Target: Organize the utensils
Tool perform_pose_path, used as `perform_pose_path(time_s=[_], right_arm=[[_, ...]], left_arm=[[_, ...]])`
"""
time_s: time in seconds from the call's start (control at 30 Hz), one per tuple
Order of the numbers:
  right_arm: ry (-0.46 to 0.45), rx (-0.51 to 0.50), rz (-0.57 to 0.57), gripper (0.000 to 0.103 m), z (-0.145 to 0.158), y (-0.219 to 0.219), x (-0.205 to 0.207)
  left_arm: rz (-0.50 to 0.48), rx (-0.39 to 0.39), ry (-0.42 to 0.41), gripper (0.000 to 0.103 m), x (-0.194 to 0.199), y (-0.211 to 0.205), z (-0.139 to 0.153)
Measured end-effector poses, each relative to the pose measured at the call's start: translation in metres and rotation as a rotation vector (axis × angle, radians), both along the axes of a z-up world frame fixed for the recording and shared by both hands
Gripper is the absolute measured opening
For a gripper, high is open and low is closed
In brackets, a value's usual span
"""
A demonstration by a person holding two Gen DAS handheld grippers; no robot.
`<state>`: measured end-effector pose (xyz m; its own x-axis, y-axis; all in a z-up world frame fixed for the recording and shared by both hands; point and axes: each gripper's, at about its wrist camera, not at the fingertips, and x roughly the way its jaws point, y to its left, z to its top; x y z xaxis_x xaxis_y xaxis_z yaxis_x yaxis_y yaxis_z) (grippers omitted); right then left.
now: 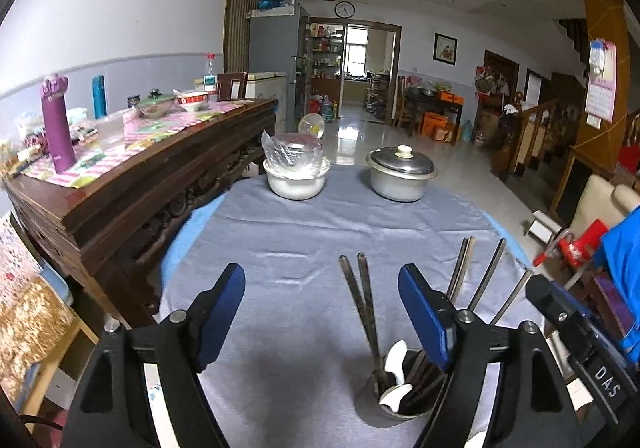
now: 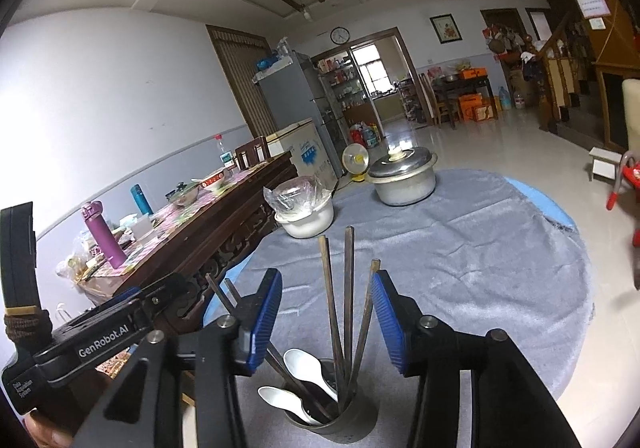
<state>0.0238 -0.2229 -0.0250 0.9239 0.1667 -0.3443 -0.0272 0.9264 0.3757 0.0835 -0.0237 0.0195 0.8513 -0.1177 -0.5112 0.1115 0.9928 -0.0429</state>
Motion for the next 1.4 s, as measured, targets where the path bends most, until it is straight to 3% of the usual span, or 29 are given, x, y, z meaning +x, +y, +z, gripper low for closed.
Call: perform_pose_path(time_s=[0.57, 0.83, 1.4], right_arm=[[0.115, -0.054, -0.012, 0.060, -0.015, 0.012, -0.034], [0.192, -0.040, -0.055, 0.060, -0.028, 0.015, -0.051], [0.211, -0.062, -0.135, 0.062, -0.028, 0.025, -0.078]], left_arm=[[0.071, 0.150, -0.011, 0.088, -0.037, 0.020, -0.004], [0.055, 0.183, -0.006, 0.089, -0.060, 0.023, -0.010], [0.034, 0.201, 0.028, 0.090, -0.083, 0.024, -0.019]])
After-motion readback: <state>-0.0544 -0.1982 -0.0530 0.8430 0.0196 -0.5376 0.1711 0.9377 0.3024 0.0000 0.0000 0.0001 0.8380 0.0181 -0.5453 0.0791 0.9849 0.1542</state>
